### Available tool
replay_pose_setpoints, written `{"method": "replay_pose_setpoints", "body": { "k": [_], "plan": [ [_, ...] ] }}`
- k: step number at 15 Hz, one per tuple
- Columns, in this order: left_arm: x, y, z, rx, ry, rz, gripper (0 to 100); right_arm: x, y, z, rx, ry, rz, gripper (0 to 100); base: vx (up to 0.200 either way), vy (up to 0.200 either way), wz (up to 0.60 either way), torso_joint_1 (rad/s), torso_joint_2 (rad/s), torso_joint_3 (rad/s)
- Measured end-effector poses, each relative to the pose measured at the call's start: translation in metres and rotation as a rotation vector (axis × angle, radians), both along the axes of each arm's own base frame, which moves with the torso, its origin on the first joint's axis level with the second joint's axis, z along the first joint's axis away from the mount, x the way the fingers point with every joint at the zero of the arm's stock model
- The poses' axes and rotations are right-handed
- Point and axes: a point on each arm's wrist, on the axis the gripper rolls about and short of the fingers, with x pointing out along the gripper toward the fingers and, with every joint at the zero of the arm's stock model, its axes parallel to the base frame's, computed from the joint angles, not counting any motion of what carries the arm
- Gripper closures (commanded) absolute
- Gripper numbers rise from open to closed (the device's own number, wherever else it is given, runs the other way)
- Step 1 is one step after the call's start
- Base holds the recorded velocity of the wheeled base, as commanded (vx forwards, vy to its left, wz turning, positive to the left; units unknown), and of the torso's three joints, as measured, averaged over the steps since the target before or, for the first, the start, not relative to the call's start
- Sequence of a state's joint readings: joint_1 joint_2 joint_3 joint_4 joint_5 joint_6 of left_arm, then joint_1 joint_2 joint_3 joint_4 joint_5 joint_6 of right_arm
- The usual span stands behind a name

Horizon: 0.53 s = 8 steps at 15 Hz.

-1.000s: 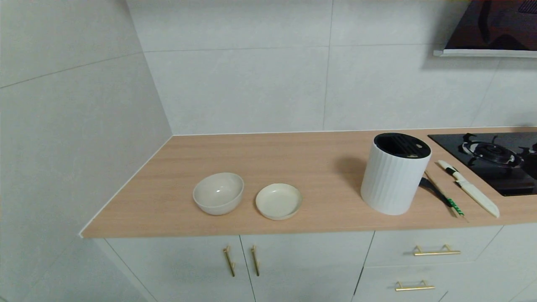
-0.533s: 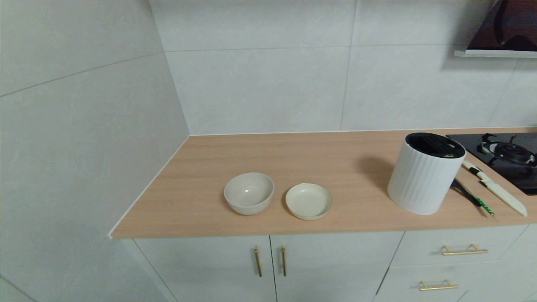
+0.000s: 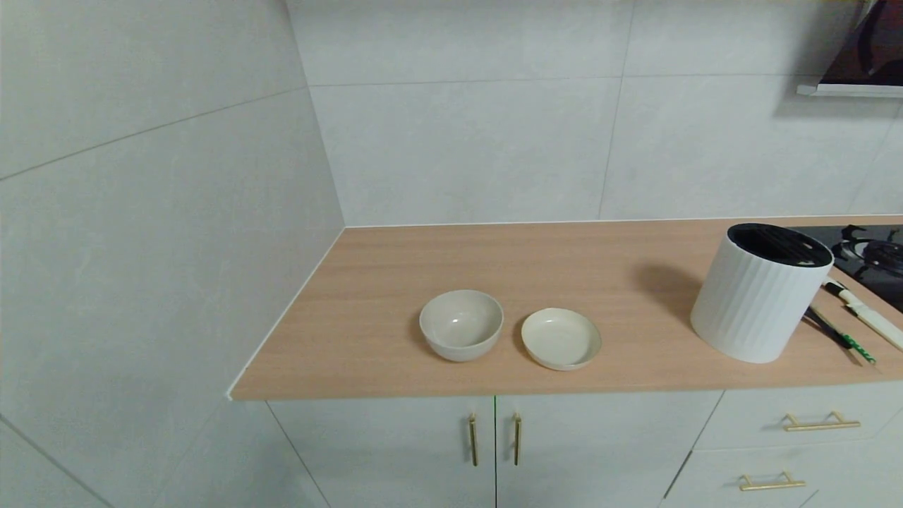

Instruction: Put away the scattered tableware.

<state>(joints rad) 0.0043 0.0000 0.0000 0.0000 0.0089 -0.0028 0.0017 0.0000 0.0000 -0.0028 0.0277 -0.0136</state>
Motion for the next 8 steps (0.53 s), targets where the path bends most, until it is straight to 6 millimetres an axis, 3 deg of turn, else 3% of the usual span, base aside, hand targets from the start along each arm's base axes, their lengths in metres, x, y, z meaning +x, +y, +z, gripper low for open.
{"method": "replay_pose_setpoints", "body": {
  "k": [8],
  "plan": [
    [0.0000,0.0000,0.0000,0.000,0.000,0.000,0,0.0000,0.0000,0.0000,0.000,0.000,-0.002,0,0.000,0.000,0.00,0.000,0.00,0.000]
  ]
}}
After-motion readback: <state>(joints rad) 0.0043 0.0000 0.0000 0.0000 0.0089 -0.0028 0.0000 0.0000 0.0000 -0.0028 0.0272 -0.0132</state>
